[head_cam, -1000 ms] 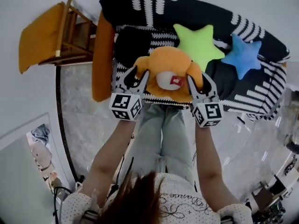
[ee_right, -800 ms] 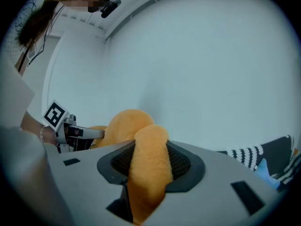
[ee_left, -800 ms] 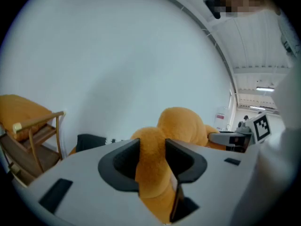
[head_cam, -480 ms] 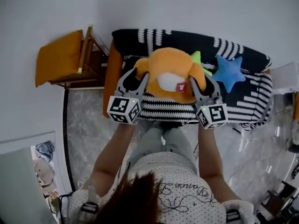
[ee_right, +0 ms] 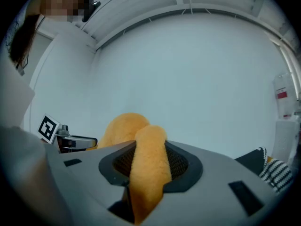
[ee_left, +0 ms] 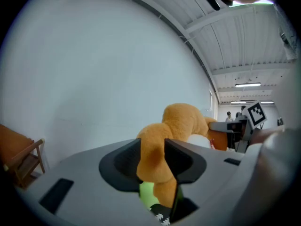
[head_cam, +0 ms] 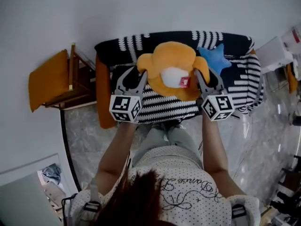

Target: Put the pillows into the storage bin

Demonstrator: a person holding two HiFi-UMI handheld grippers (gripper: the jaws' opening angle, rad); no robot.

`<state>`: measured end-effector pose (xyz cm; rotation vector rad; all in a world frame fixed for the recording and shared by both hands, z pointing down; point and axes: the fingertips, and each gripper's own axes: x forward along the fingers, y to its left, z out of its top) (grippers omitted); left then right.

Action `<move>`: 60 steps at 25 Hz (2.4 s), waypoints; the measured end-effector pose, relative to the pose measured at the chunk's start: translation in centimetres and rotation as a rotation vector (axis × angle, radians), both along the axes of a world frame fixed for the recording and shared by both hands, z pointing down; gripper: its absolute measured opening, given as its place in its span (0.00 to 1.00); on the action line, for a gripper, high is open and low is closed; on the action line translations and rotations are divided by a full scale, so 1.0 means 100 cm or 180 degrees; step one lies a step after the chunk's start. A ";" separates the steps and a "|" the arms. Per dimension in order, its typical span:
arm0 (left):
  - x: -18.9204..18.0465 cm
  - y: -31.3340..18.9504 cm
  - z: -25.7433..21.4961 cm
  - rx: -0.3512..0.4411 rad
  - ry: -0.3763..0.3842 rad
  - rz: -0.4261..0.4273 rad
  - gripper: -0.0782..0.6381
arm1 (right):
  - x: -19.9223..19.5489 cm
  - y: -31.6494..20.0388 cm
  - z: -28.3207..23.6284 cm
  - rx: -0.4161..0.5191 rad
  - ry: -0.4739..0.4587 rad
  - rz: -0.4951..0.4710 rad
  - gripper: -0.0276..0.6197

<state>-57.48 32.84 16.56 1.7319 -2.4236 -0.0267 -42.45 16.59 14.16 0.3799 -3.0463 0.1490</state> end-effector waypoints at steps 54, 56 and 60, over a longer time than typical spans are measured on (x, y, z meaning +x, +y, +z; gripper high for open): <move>0.574 -0.505 0.009 0.0048 0.0134 0.3313 0.12 | 0.633 -0.286 0.010 0.0124 0.0213 0.3378 0.26; 0.587 -0.515 0.017 -0.0016 0.0155 0.3367 0.12 | 0.647 -0.290 0.020 0.0056 0.0252 0.3452 0.26; 0.617 -0.530 0.036 -0.0135 0.0182 0.3445 0.12 | 0.679 -0.300 0.040 -0.0076 0.0286 0.3554 0.26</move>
